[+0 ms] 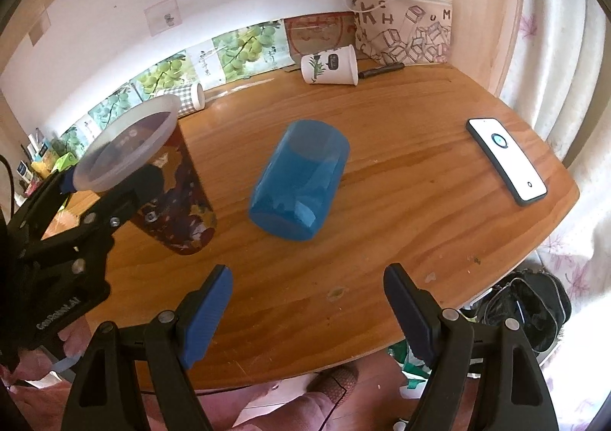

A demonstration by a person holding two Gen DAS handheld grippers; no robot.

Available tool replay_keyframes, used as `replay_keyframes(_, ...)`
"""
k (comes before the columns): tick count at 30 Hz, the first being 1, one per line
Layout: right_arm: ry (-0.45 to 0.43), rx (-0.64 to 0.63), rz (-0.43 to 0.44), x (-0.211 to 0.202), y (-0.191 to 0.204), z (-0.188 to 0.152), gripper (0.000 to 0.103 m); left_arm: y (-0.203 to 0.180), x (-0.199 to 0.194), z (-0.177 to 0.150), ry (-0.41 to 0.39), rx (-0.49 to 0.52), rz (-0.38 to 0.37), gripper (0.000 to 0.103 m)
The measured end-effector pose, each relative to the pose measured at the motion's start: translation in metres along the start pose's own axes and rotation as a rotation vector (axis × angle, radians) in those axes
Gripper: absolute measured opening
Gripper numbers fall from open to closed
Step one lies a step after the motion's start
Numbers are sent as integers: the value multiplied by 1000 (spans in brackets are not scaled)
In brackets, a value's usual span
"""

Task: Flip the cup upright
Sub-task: 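Lower the cup onto the table beside the blue cup, open left tool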

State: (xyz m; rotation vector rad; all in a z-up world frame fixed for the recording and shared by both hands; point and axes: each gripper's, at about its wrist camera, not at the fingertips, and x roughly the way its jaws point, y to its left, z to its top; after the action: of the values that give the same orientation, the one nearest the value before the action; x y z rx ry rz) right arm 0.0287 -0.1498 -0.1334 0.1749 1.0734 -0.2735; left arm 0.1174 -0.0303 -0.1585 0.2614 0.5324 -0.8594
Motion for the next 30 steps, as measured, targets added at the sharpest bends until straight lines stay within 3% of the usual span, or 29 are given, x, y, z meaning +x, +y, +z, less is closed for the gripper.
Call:
replay_keyframes(4,4,1,12,2,2,1,82,3,8,-11,69,-10,-2,81)
replay_keyframes(18,6,52,4,5,-9,4,82,4,11,-17,163,8,-29,82)
replay_keyframes(20,11,55,7,4,-11,4,82,3,9,-15,174,24,-31,90)
replay_keyframes(26,27,35,12,1,-12,7,82,0,4,-5,227,97,-25,94)
replay_keyframes(30,20,36,24,-4,-11,11,86,6,-4,4,209,121,-19,97)
